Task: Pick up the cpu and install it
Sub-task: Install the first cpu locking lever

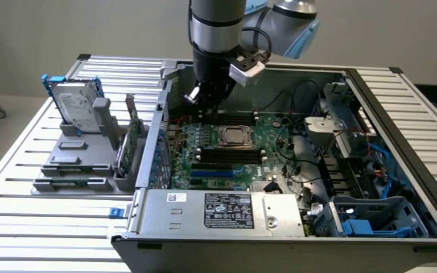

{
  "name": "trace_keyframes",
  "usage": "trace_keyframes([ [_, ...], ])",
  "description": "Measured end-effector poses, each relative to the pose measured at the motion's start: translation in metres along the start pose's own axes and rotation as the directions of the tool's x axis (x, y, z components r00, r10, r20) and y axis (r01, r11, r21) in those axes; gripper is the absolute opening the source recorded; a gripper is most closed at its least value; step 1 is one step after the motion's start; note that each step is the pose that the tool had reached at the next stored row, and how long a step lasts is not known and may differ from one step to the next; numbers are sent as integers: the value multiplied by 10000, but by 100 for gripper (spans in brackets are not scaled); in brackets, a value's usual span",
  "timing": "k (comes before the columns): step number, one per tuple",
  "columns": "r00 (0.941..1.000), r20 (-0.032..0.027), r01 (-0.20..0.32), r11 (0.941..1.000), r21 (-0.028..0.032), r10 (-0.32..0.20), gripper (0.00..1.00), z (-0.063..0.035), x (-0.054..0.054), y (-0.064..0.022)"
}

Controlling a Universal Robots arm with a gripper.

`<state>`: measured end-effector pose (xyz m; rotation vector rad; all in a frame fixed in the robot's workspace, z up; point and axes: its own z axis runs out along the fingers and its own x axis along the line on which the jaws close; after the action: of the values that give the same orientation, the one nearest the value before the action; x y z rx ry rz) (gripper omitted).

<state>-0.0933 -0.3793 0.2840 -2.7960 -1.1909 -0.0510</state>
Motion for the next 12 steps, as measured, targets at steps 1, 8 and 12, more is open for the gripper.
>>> trace_keyframes([
  [1,9998,17,178,9998,11,-178,11,-4,0,0],
  [8,9895,122,1441,9895,101,-1442,11,-24,1,-2],
  [12,9763,172,2154,9764,156,-2156,11,-29,2,-2],
])
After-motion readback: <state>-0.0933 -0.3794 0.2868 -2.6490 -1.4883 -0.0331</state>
